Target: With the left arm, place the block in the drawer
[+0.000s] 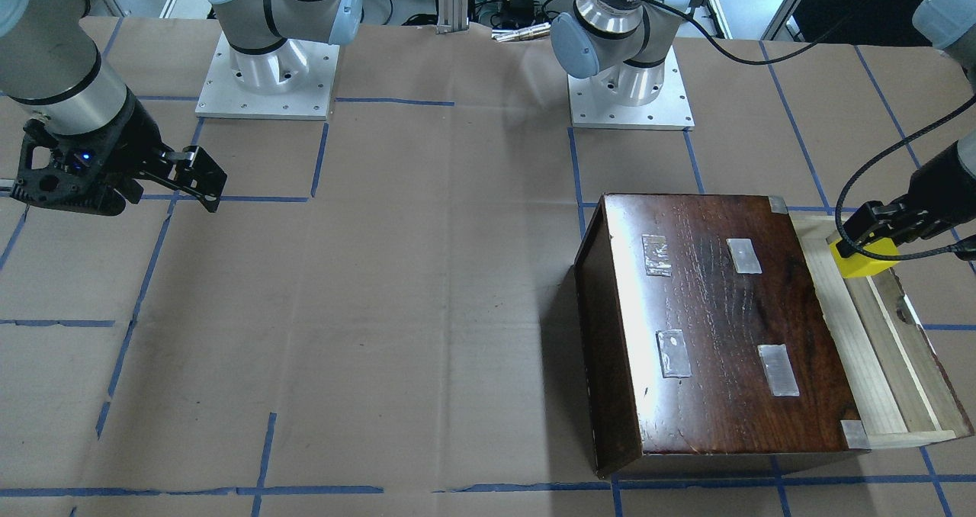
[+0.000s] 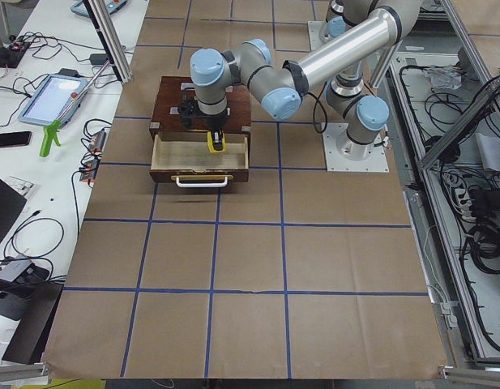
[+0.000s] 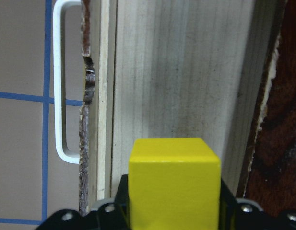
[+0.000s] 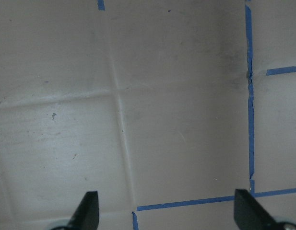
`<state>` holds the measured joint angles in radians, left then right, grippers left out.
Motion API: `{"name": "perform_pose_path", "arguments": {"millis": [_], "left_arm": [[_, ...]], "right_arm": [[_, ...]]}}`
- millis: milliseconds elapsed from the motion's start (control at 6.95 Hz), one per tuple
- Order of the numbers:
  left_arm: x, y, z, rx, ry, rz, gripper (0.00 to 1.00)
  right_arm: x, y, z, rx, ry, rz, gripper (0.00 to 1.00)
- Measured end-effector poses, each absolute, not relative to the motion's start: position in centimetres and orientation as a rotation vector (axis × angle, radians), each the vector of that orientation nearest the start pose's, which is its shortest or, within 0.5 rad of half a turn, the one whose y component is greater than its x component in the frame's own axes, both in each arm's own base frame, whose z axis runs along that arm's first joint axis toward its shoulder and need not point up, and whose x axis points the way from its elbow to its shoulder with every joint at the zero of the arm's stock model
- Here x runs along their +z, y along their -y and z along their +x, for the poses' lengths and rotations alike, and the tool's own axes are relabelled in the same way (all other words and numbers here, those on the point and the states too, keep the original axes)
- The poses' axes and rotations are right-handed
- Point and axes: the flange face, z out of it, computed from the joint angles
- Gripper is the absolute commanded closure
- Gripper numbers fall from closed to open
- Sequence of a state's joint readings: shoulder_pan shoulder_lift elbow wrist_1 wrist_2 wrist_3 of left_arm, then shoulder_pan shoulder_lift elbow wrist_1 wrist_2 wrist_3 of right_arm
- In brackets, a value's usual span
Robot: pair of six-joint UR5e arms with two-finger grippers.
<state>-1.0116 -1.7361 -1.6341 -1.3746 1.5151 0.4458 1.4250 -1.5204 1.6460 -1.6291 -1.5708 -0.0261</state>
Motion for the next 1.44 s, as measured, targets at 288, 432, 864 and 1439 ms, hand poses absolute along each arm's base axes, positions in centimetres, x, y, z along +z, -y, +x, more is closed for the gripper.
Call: {"name": "perform_pose_path", "arguments": {"millis": [288, 432, 864, 1439], "left_arm": [[36.7, 53.8, 16.3, -0.052, -3.181, -0.160, 0.64], [35.5, 53.8, 15.9, -0.068, -3.176, -0.151, 0.63], [33.5, 53.9, 15.7, -0.087, -3.173, -0.142, 0.01], [36.9, 54.0, 15.9, -0.177, -3.134, -0.140, 0.01]], "right_arm": [[43.2, 51.7, 5.9, 0.105, -3.128, 0.187, 0.00], [43.2, 51.7, 5.9, 0.104, -3.129, 0.187, 0.00], [43.2, 51.7, 5.9, 0.104, -3.128, 0.188, 0.00], [43.2, 51.7, 5.9, 0.105, -3.128, 0.187, 0.00]]}}
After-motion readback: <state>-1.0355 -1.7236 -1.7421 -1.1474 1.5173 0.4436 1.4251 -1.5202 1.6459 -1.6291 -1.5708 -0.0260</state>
